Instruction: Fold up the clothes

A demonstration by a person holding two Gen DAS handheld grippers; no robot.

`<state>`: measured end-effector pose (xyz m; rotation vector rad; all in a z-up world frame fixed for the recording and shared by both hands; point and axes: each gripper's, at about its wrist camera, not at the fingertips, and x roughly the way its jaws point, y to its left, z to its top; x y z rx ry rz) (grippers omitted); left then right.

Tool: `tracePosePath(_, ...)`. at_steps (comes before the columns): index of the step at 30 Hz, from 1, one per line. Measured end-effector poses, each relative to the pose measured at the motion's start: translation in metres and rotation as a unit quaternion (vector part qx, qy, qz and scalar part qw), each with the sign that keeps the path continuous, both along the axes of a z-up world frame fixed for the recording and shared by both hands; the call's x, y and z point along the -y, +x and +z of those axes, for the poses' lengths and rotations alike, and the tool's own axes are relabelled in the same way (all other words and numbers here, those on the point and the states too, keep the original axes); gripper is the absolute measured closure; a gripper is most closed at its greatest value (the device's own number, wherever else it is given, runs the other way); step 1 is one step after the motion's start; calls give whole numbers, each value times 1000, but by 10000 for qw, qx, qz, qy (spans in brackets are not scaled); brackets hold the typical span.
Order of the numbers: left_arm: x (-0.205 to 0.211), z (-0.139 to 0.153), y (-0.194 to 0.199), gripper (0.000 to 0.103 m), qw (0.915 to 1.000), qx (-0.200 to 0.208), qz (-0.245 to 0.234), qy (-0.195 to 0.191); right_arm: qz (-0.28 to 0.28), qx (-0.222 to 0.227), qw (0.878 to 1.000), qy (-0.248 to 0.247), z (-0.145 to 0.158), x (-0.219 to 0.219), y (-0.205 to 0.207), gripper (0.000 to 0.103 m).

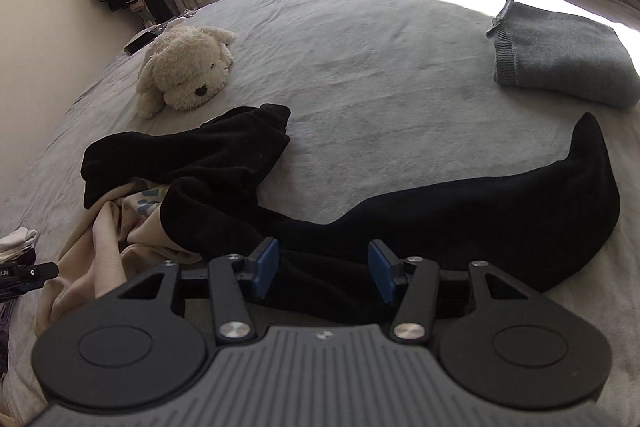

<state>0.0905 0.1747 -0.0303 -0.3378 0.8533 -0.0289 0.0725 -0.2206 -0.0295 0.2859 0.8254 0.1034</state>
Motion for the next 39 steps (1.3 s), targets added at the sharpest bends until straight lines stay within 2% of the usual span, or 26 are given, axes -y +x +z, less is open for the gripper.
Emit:
tracePosePath(4, 3, 2, 16, 53, 9996, 187, 111, -201, 367, -5, 9993, -7, -4, -20, 2, 49)
tracePosePath(6, 7, 2, 27, 50, 9994, 232, 117, -249, 574, 14, 9983, -77, -6, -28, 3, 49)
tracePosePath(9, 22, -2, 48, 48, 9996, 270, -72, -71, 864, -8, 9959, -275, -12, -38, 4, 49)
tracePosePath(14, 25, -15, 72, 48, 9991, 354, 63, -205, 879, 1, 9938, -673, -31, -48, 15, 49)
tracePosePath(15, 25, -17, 77, 49, 9990, 370, 95, -237, 841, 50, 9936, -746, -33, -49, 16, 52)
tracePosePath(16, 26, -20, 82, 49, 9988, 387, 128, -270, 776, 131, 9933, -849, -35, -50, 17, 66)
tracePosePath(17, 26, -23, 86, 51, 9986, 403, 160, -302, 709, 243, 9924, -978, -35, -51, 18, 82)
tracePosePath(19, 21, -26, 89, 66, 9972, 440, 300, -528, 650, 426, 9924, -955, -34, -47, 20, 91)
tracePosePath(20, 18, -27, 90, 70, 9961, 458, 376, -652, 568, 481, 9928, -940, -34, -44, 21, 93)
tracePosePath(21, 15, -28, 91, 78, 9948, 477, 451, -777, 481, 531, 9932, -918, -33, -40, 22, 93)
tracePosePath(22, 14, -29, 92, 80, 9940, 494, 481, -846, 374, 568, 9938, -883, -31, -35, 23, 94)
tracePosePath(27, 13, -28, 91, 85, 9909, 576, 534, -1089, -200, 897, 9911, -959, -13, 0, 34, 95)
tracePosePath(29, 12, -25, 90, 92, 9894, 636, 499, -1204, -474, 962, 9888, -1033, -6, 19, 48, 95)
tracePosePath(32, 13, -21, 89, 94, 9880, 732, 447, -1285, -885, 1059, 9838, -1141, 4, 48, 69, 95)
tracePosePath(33, 14, -20, 89, 102, 9882, 778, 443, -1242, -1004, 1086, 9820, -1173, 7, 57, 75, 95)
tracePosePath(39, 8, -22, 94, 102, 9848, 982, 609, -1298, -1014, 1150, 9748, -1617, 2, 55, 112, 95)
